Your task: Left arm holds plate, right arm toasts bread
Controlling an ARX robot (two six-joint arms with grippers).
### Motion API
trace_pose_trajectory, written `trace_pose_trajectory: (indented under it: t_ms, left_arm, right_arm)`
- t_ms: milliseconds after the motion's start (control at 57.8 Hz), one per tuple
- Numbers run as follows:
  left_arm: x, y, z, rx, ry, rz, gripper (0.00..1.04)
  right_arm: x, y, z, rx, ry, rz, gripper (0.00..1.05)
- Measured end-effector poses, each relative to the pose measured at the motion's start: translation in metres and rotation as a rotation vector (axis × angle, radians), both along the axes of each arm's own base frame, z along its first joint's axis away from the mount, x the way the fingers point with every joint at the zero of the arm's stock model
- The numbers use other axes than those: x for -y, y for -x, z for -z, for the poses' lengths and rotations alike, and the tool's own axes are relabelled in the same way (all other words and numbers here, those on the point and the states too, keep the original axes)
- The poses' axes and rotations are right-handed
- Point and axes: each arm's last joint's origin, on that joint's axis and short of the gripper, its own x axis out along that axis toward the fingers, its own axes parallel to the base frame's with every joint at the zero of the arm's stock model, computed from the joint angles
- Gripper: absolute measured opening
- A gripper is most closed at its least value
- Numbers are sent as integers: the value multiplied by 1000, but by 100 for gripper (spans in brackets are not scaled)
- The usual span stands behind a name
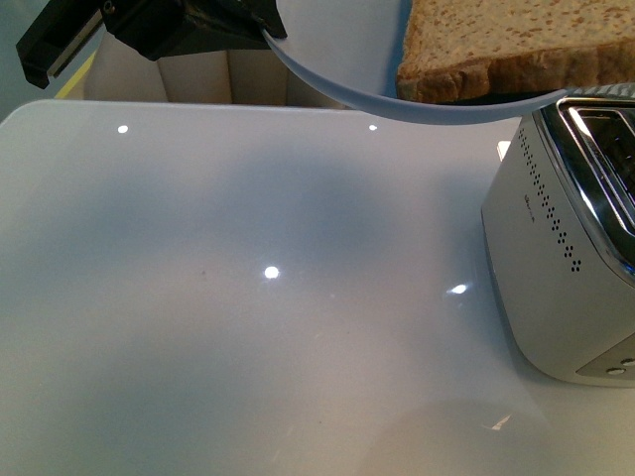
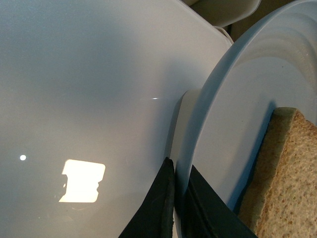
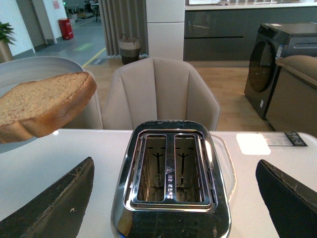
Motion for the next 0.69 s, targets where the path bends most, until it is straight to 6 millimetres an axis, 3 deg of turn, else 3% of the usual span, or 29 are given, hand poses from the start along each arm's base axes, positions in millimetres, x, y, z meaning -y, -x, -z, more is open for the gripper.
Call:
trace_pose_trajectory:
  t_ms: [294,484,692]
  left_arm:
    - [0,0,0,0,0,-1,3]
    - [1,0,-1,1,3,0,3]
    - [0,0,0,0,2,-5,3]
  right_arm:
    - [0,0,0,-3,-2,3,96]
    - [-4,-3,9,-531,-101,128,96]
    - [-6,-12,-11,-514,-191,68,96]
